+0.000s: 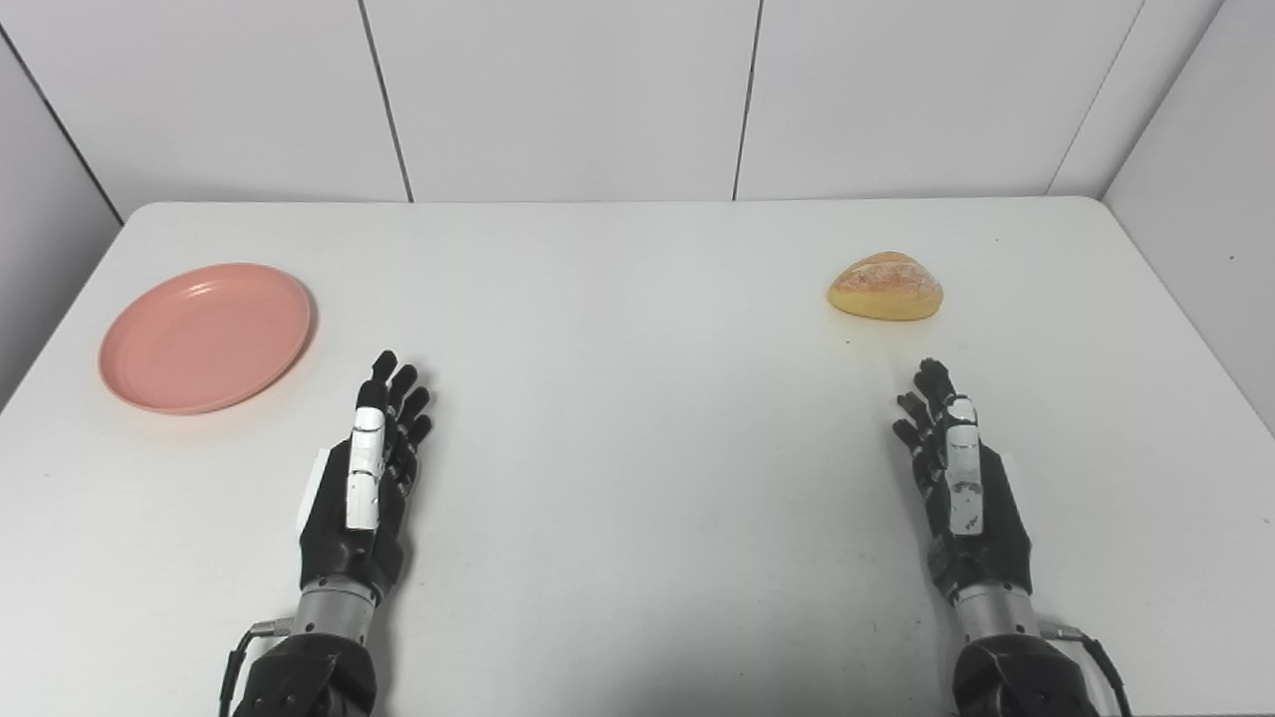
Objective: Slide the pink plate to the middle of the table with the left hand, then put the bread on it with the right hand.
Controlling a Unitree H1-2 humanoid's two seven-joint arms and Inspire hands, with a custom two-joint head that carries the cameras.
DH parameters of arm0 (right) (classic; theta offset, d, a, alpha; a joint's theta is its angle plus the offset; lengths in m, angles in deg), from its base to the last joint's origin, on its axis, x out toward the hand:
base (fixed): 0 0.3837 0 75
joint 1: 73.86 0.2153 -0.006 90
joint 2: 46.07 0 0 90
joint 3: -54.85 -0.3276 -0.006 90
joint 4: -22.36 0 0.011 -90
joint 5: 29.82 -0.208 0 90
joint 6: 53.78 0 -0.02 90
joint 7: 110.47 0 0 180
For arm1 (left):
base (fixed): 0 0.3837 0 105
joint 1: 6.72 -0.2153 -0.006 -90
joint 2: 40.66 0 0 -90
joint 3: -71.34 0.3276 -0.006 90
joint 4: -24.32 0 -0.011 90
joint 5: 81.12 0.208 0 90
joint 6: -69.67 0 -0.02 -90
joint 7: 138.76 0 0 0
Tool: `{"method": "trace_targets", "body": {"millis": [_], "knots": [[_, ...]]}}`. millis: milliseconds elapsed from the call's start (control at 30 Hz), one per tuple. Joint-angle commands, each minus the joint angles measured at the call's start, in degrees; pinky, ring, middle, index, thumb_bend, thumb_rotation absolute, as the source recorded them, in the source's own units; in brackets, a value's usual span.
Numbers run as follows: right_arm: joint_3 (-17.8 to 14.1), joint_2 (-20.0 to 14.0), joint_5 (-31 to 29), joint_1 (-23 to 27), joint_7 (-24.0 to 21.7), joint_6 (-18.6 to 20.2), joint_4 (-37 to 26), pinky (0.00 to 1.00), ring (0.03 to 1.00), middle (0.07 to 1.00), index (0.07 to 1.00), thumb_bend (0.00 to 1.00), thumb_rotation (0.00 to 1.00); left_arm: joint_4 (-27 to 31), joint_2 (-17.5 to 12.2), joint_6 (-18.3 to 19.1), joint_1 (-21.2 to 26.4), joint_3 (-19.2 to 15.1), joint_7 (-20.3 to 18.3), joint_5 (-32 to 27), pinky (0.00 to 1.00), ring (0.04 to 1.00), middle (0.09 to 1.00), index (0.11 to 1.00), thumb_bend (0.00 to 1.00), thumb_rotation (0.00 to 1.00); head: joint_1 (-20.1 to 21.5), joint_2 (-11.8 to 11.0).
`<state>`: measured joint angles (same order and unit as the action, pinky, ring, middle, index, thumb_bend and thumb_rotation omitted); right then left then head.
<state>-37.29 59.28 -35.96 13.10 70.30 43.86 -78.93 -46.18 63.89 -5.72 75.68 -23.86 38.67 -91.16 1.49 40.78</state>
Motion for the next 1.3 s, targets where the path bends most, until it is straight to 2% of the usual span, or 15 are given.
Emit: {"method": "trace_targets", "body": {"millis": [0,433,567,633,667,700,733,833,1033,1200,1267], "knots": [[0.13,-0.36,0.05,0.75,-0.56,0.04,-1.07,0.95,0.956,0.969,0.942,0.85,1.0,2.26,0.03,-0.33,-5.68,-0.04,-0.05,-0.44,1.0,0.991,1.0,1.0,0.7,0.98,-0.03,0.0],[1.21,-1.37,1.43,1.25,-1.43,-3.08,0.8,1.0,0.972,0.98,0.951,0.85,1.0,0.56,0.24,-3.39,-5.76,0.06,0.25,0.69,1.0,0.999,1.0,1.0,0.7,0.99,-0.39,-0.35],[0.92,-1.65,1.01,1.19,-1.85,-4.09,1.57,1.0,0.971,0.98,0.951,0.85,1.0,0.08,0.59,-3.66,-5.78,0.53,0.67,1.64,1.0,1.0,1.0,1.0,0.72,0.98,-2.01,-1.65],[0.39,-2.17,0.34,1.01,-2.44,-4.93,2.46,1.0,0.982,0.984,0.954,0.85,1.0,-1.42,1.01,-5.33,-5.81,1.1,0.61,2.43,1.0,1.0,1.0,1.0,0.72,0.98,-5.62,-4.2],[0.18,-2.4,0.05,0.95,-2.67,-5.31,2.86,1.0,0.986,0.986,0.955,0.85,1.0,-2.03,1.21,-6.02,-5.82,1.35,0.64,2.72,1.0,1.0,1.0,1.0,0.72,0.97,-5.62,-4.2],[-0.21,-2.82,-0.55,0.85,-3.07,-6.18,3.64,1.0,0.987,0.987,0.956,0.86,1.0,-3.11,1.6,-7.28,-5.84,1.79,0.71,3.17,1.0,1.0,1.0,1.0,0.72,0.97,-7.98,-5.67],[-0.44,-3.1,-0.96,0.8,-3.33,-6.81,4.16,1.0,0.988,0.989,0.959,0.85,1.0,-3.79,1.84,-8.09,-5.86,2.06,0.77,3.44,1.0,1.0,1.0,1.0,0.72,0.96,-7.98,-5.67],[-1.59,-4.06,-2.81,0.82,-4.56,-8.75,6.37,1.0,0.983,0.989,0.956,0.82,1.0,-5.5,3.21,-9.95,-5.87,3.1,2.03,4.45,1.0,0.978,0.982,1.0,0.73,0.92,-11.48,-7.69],[-3.15,-5.67,-4.75,1.19,-6.21,-11.65,10.07,1.0,0.972,0.984,0.962,0.81,1.0,-7.64,4.43,-13.21,-5.74,5.87,4.32,5.94,1.0,0.975,0.979,1.0,0.72,0.93,-14.86,-9.73],[-3.73,-6.76,-6.01,1.25,-7.2,-11.95,11.48,1.0,0.979,0.991,0.975,0.79,1.0,-8.7,4.79,-14.63,-5.71,7.63,5.6,5.94,1.0,0.986,0.983,1.0,0.73,0.92,-17.31,-11.03],[-3.8,-7.09,-6.27,1.28,-7.4,-11.83,11.9,1.0,0.981,0.996,0.981,0.8,1.0,-8.84,4.9,-14.58,-5.68,8.1,6.06,5.95,1.0,0.986,0.981,1.0,0.77,0.9,-17.76,-11.34]]}}
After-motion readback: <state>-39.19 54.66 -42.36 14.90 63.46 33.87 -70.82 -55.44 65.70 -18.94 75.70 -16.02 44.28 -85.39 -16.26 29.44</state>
